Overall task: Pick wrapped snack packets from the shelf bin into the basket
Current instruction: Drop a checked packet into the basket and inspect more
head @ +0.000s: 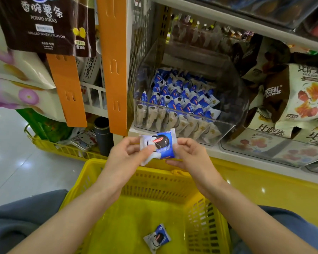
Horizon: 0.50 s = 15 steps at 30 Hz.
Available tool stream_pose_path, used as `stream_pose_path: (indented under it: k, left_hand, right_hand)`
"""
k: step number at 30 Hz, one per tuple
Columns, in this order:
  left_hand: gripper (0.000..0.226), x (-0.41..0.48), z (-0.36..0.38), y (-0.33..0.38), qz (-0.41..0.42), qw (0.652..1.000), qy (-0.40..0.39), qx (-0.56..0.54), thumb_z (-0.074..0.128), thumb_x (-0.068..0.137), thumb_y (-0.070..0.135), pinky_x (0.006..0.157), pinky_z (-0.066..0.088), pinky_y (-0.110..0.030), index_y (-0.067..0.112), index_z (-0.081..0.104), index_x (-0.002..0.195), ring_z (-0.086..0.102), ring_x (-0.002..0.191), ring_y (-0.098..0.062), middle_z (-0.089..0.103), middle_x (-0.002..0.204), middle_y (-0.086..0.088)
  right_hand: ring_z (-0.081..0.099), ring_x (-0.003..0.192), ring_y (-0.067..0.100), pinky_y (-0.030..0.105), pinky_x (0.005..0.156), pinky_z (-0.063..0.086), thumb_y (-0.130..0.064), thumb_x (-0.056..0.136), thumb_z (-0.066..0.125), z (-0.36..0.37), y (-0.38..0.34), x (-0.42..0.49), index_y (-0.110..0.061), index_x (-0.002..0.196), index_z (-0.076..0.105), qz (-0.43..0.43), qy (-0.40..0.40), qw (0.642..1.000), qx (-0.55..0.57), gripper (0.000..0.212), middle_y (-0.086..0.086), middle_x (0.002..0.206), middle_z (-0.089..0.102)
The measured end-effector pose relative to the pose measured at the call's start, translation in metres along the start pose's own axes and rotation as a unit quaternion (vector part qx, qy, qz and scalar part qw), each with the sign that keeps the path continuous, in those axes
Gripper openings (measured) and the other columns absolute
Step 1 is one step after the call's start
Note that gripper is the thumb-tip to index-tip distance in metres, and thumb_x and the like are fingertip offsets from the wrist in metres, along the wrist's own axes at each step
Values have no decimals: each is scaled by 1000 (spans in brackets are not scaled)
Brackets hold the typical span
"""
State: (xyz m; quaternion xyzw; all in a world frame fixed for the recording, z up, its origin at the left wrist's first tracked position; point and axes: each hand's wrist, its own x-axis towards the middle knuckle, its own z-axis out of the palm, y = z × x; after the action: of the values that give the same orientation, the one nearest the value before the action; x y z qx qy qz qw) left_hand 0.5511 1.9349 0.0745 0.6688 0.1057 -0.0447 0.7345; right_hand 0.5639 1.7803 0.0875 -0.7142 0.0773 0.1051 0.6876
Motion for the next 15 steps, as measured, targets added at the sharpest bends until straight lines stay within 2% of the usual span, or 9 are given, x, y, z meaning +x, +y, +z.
stream_pose_path:
  k: [3,6,8,10,11,13,15]
  left_hand:
    - [8,4,-4,1,37,999,32,-15,63,85,19,61,53,-16,21,64,93,68,74,-4,73,83,4]
    - [7,5,-4,2,50,999,18,-8,61,86,19,59,52,-15,20,64,93,68,74,-3,73,80,4]
    - [11,5,-5,2,54,999,1,9,61,85,21,63,52,-18,19,64,96,68,78,-6,73,83,2]
    - [9,6,-7,3,61,998,-10,19,63,84,20,66,50,-20,17,65,92,67,77,-8,73,83,0]
    - [5,6,-8,4,67,997,-18,26,64,84,19,65,50,-20,17,65,88,67,75,-8,72,82,0]
    - [1,5,-7,5,77,995,-38,50,65,83,16,63,51,-19,16,64,83,67,72,-10,71,79,-1]
    - [2,4,-5,3,84,992,-54,73,65,83,15,63,51,-19,16,64,83,66,74,-11,70,81,-1]
  right_hand:
    - [64,76,14,18,63,54,2,91,52,2,0,-4,-3,113,53,30,-80,994,-74,23,20,104,66]
    - [62,79,15,16,68,53,5,84,61,3,2,-5,-13,105,57,22,-121,982,-141,28,16,105,66]
    - [62,92,13,21,81,51,-4,79,70,3,3,-4,-18,107,57,-10,-115,976,-186,35,6,109,65]
    - [56,108,5,18,95,43,-19,75,76,1,5,0,-20,122,53,-67,-84,958,-266,52,-6,118,61]
    - [50,111,0,10,96,37,-25,74,76,0,5,1,-22,125,52,-107,-64,944,-307,57,-13,119,57]
    - [41,108,-8,-2,89,27,-32,75,74,2,3,-1,-28,124,54,-184,-31,915,-359,53,-26,109,50]
    - [50,100,-7,0,85,33,-30,78,72,3,2,-2,-29,112,61,-200,-35,924,-324,36,-27,100,55]
